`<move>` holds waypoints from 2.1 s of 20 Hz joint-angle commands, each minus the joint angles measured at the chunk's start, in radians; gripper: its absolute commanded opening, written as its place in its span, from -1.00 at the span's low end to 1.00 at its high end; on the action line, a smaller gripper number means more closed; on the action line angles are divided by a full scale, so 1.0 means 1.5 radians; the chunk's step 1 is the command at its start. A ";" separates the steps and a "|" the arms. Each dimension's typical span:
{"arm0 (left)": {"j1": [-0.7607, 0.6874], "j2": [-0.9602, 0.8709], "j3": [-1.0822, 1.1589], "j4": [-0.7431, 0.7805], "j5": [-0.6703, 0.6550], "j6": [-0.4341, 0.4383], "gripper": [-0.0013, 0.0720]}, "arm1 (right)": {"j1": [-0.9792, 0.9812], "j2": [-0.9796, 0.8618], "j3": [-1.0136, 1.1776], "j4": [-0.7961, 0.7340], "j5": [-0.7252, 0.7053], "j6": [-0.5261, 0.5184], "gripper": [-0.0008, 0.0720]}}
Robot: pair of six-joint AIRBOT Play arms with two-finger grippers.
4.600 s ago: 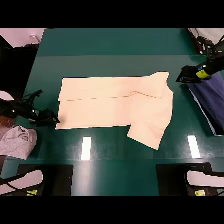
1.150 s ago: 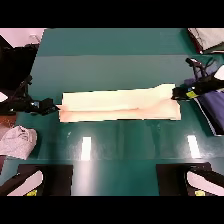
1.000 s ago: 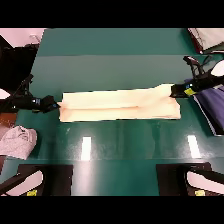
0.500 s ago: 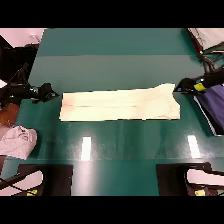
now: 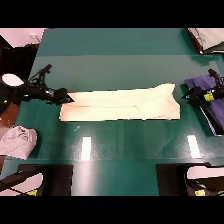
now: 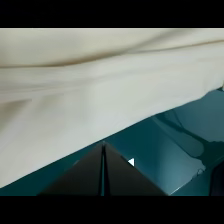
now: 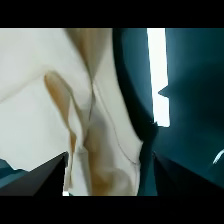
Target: Fold the shirts.
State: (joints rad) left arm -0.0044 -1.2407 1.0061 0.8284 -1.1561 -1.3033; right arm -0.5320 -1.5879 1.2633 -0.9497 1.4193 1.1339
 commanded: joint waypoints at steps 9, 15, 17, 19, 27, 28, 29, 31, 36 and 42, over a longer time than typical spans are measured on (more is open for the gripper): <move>-0.112 -0.001 0.001 0.001 0.046 -0.035 -0.90 | 0.080 -0.148 0.073 0.053 0.056 -0.082 0.65; -0.112 -0.001 0.001 0.001 0.050 -0.036 -0.90 | 0.121 -0.154 0.073 0.090 0.063 -0.088 0.54; -0.112 -0.001 0.001 0.001 0.050 -0.036 -0.90 | 0.133 -0.154 0.073 0.089 0.065 -0.089 0.06; -0.112 -0.001 0.001 0.001 0.050 -0.036 -0.90 | 0.133 -0.154 0.073 0.090 0.068 -0.089 -0.24; -0.137 -0.019 0.028 0.003 0.113 -0.089 -0.91 | 0.127 -0.086 0.073 0.092 0.072 -0.099 -0.93; -0.150 -0.037 0.049 0.004 0.114 -0.089 -0.91 | 0.131 -0.069 0.074 0.092 0.072 -0.092 -0.93; -0.168 -0.064 0.077 0.004 0.114 -0.089 -0.91 | 0.138 -0.050 0.074 0.092 0.072 -0.081 -0.93; -0.204 -0.129 0.141 0.004 0.114 -0.089 -0.91 | 0.152 -0.008 0.074 0.093 0.073 -0.060 -0.93; -0.300 -0.316 0.304 0.003 0.112 -0.089 -0.91 | 0.233 0.048 0.195 0.093 0.123 0.020 -0.93; -0.347 -0.437 0.389 0.002 0.122 -0.093 -0.90 | 0.384 0.057 0.369 0.092 0.116 0.093 -0.93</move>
State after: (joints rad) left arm -0.4984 -1.8221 1.5368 0.8322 -0.9901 -1.4399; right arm -0.0536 -1.5105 1.7149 -0.8104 1.5955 1.2167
